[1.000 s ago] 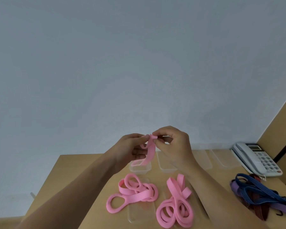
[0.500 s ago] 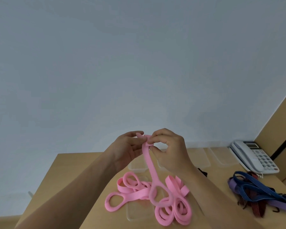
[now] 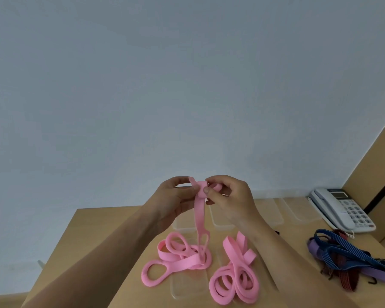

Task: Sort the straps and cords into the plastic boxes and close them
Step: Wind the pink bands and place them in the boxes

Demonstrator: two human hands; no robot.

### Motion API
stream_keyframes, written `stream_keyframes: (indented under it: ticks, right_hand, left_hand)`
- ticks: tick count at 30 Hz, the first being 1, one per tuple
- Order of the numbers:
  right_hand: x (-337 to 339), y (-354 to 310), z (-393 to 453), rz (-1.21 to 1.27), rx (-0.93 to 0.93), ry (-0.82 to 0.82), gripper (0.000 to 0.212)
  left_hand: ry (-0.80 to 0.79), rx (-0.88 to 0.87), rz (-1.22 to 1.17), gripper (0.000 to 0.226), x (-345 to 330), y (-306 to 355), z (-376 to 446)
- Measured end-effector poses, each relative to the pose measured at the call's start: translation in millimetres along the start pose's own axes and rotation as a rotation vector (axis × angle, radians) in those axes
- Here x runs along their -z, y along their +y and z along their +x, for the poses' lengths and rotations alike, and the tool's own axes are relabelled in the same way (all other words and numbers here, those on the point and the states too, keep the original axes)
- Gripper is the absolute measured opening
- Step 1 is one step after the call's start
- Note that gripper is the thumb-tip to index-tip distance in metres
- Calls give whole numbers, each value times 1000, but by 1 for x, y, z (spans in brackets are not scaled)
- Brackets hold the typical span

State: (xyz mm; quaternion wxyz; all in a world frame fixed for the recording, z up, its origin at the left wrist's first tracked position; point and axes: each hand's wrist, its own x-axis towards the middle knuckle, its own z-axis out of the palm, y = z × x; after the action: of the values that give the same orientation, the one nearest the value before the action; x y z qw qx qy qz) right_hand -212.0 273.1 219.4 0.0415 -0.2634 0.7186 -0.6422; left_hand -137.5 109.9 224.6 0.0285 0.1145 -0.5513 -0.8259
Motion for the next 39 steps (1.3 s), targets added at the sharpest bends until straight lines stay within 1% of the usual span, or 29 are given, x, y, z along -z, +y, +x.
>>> stream_keyframes:
  ticks: [3, 6, 10, 14, 18, 20, 22, 24, 25, 27, 28, 30, 33, 36, 39]
  right_hand:
    - [-1, 1, 3, 96, -42, 9, 18]
    - [-3, 2, 5, 159, -49, 55, 21]
    - [-4, 4, 5, 102, -11, 136, 20]
    - [-5, 3, 5, 70, -12, 153, 17]
    - [-9, 2, 7, 97, -47, 166, 18]
    - [-10, 3, 9, 101, -69, 161, 18]
    - [-10, 5, 11, 116, -106, 136, 23]
    - [-9, 6, 11, 152, -150, 90, 29]
    - [-8, 7, 11, 164, -155, 54, 27]
    - [-5, 9, 10, 170, -131, 1, 20]
    - [-5, 9, 9, 175, -116, 3, 20]
    - [-4, 9, 8, 164, -81, 34, 22]
    - [-3, 11, 7, 43, 3, 44, 30]
    - [-4, 13, 5, -87, 104, 82, 29]
    - [-5, 13, 3, -183, 192, 135, 29]
  left_hand:
    - [-32, 18, -19, 35, -1, 0, 0]
    - [-79, 30, -5, 33, -4, 0, 1]
    - [-48, 41, 120, 30, -3, 0, 2]
    - [-39, -26, 112, 17, -2, 0, 2]
    - [12, -79, 133, 18, -4, -4, 5]
    - [22, -103, 116, 19, -5, -5, 6]
    - [31, -114, 109, 21, -5, -7, 6]
    - [31, -110, 101, 24, -4, -8, 5]
    - [32, -105, 100, 25, -3, -9, 6]
    - [27, -79, 98, 27, -1, -9, 7]
    - [16, -51, 90, 28, -1, -9, 8]
    - [-3, 25, 92, 27, 0, -8, 9]
    - [-15, 109, 190, 22, 3, -5, 9]
    - [-84, 118, 289, 34, 4, -1, 7]
    - [-154, 98, 228, 47, 1, 1, 7]
